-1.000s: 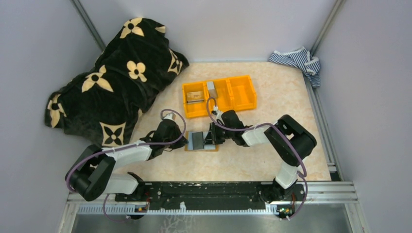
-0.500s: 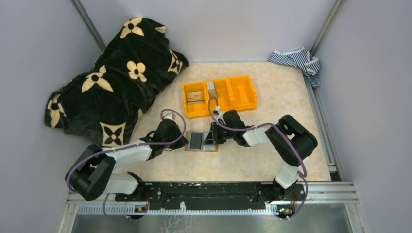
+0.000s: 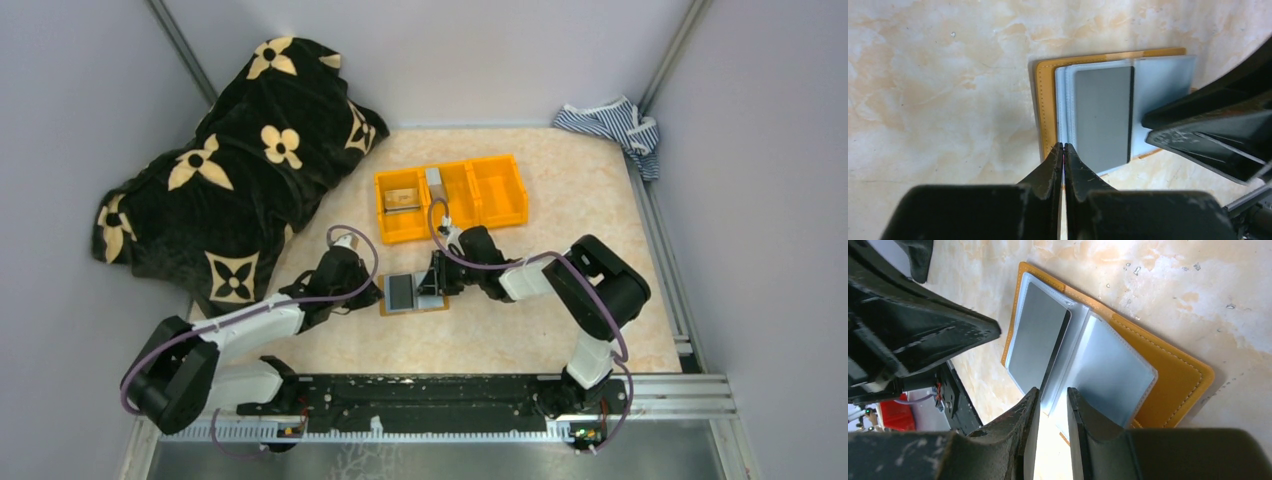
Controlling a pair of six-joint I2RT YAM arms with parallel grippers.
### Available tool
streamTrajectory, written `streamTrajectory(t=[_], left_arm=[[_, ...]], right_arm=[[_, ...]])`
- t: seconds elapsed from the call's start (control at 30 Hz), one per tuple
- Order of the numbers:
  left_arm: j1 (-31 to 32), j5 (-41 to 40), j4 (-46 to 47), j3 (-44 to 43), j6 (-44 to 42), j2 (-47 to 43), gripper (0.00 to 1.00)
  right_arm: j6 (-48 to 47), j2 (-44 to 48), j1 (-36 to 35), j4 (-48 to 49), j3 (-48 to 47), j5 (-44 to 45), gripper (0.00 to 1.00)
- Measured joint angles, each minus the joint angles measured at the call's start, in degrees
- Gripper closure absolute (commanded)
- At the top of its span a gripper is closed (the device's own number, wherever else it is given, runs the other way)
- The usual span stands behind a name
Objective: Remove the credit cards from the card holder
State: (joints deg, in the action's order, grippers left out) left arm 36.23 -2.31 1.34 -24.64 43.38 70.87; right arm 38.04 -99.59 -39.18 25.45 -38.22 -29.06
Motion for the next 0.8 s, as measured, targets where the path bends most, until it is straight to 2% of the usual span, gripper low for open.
streamTrajectory(t=[0.1, 0.3, 0.43, 0.6, 0.8], left_arm=[[0.0, -0.1, -2.2, -0.5, -0.7, -3.4, 0.92], [0.0, 2.2, -2.2, -1.9, -0.8, -3.5, 0.93], [0.0, 5.7, 5.3, 1.0, -0.7, -2.4, 0.93], [0.0, 9.0, 14.3, 4.9, -0.1, 3.2, 0.94], [0.0, 9.7, 18.6, 6.1, 0.1, 4.2, 0.94]], right_arm=[[0.5, -1.0, 0.0, 1.1, 0.0, -0.6, 0.72], [0.8, -1.2, 0.0, 2.0, 0.0, -0.9, 0.73], [0.8, -1.2, 0.0, 2.0, 0.0, -1.0, 0.72], [0.8, -1.2, 0.0, 2.0, 0.0, -1.1, 0.72], [0.8, -1.2, 0.0, 1.7, -0.1, -1.1, 0.72]])
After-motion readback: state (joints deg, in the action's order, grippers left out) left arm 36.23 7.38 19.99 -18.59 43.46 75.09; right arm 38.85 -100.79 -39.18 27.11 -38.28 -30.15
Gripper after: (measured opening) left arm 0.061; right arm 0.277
